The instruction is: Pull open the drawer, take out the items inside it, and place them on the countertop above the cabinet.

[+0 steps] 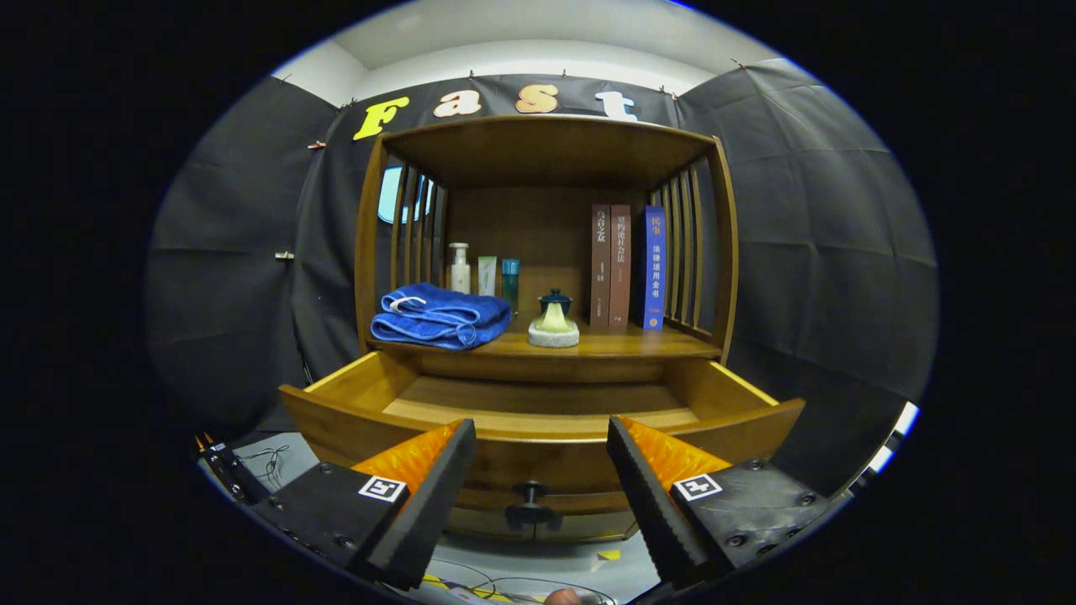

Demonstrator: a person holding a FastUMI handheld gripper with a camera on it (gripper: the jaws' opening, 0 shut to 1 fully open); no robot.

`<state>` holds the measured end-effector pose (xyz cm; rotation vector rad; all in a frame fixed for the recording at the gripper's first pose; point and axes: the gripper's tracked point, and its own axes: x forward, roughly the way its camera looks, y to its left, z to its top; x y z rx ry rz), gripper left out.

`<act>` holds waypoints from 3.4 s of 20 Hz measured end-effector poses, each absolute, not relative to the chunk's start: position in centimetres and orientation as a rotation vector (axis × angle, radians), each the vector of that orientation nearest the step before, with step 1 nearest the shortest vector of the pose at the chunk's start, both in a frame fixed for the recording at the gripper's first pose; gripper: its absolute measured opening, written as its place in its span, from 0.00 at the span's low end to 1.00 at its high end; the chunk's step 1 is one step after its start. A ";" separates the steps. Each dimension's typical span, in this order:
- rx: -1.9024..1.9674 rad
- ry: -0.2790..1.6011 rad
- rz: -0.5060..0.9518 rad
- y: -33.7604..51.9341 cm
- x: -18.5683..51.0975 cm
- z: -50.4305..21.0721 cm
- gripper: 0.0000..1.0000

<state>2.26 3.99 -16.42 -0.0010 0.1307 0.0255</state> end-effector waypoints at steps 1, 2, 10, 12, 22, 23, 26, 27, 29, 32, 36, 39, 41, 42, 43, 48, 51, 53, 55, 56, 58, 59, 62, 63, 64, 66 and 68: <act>-0.004 0.140 0.028 4.0 2.5 -17.3 1.00; -0.007 0.151 0.031 4.1 2.7 -18.1 1.00; 0.001 0.166 -0.006 3.9 4.6 -21.2 0.98; 0.002 0.150 -0.009 3.9 4.6 -21.2 0.98; 0.035 0.145 -0.011 4.5 8.5 -21.2 0.99; 0.035 0.136 -0.012 4.4 9.2 -21.1 0.99; 0.034 0.139 -0.013 4.5 11.2 -21.2 1.00; 0.035 0.140 -0.013 4.6 11.8 -21.3 1.00; 0.040 0.135 -0.012 4.5 12.8 -21.3 1.00; 0.044 0.128 -0.010 4.4 14.1 -21.4 1.00; 0.043 0.129 -0.014 4.5 15.7 -21.5 1.00; 0.041 0.132 -0.012 4.4 16.9 -21.5 1.00; 0.044 0.135 -0.010 4.3 17.7 -21.5 1.00; 0.040 0.135 -0.009 4.3 18.2 -21.6 1.00; 0.033 0.138 -0.008 4.3 18.5 -21.6 1.00; 0.012 0.143 -0.008 5.0 20.1 -21.5 1.00; -0.009 0.151 -0.014 5.1 21.1 -21.5 1.00; -0.030 0.143 -0.019 5.2 21.2 -21.4 1.00; -0.048 0.137 -0.020 5.3 21.2 -21.6 0.99; -0.052 0.134 -0.020 5.3 21.3 -21.6 0.99; -0.062 0.140 -0.018 5.2 21.2 -21.7 0.99; -0.067 0.144 -0.014 5.2 21.2 -21.7 1.00; -0.058 0.173 0.010 5.5 20.6 -21.8 1.00; -0.057 0.172 0.010 5.4 20.1 -21.4 0.99; -0.060 0.162 0.010 5.4 19.5 -20.9 1.00; -0.077 0.144 0.010 4.6 18.1 -19.8 0.99; -0.095 0.129 0.014 4.8 16.2 -18.0 0.99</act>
